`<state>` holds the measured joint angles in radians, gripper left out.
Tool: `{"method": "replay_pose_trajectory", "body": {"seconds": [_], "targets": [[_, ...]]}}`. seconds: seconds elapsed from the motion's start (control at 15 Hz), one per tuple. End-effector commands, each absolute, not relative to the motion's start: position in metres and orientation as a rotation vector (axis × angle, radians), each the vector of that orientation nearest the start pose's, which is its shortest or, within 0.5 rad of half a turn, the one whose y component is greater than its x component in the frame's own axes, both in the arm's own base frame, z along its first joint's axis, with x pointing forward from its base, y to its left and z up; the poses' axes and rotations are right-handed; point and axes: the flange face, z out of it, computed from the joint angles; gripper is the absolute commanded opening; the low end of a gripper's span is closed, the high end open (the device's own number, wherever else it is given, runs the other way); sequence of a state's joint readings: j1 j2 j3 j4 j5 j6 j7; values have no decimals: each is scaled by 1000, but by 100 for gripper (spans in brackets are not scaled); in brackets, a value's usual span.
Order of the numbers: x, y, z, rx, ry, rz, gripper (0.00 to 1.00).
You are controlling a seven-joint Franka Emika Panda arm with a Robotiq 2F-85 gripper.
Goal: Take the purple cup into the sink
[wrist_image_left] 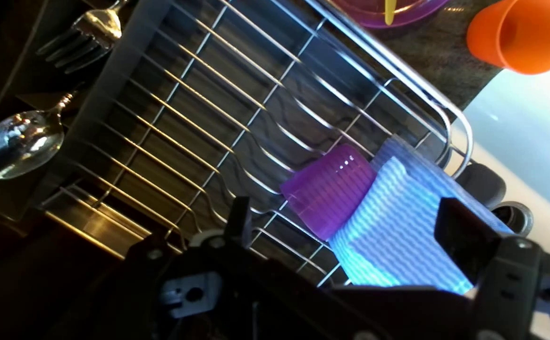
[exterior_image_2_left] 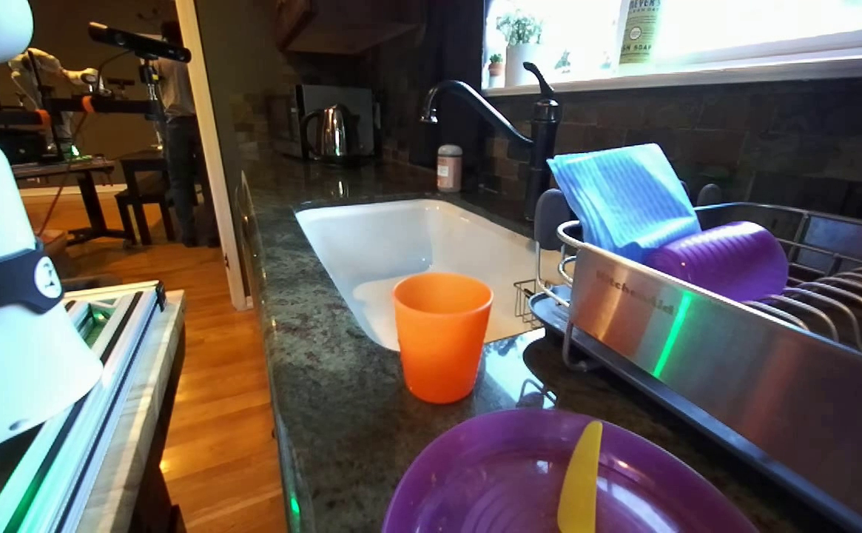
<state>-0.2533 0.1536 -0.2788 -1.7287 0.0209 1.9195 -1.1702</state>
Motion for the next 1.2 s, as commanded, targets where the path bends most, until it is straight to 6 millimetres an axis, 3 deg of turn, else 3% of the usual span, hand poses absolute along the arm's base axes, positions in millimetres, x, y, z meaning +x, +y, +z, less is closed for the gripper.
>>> {"method": "replay_pose_trajectory", "body": {"seconds": [0.0,0.27,0.53,0.93,1.13], "targets": [[555,-287,452,-2882,-1241,-55,100],[583,-277,408,-2677,-1490,-110,100],[597,-273,359,-2496,-1498,-241,100],[599,-292,337,-2476,-1419,-323,100],[599,-293,328,-2413,-1381,-274,100]]}}
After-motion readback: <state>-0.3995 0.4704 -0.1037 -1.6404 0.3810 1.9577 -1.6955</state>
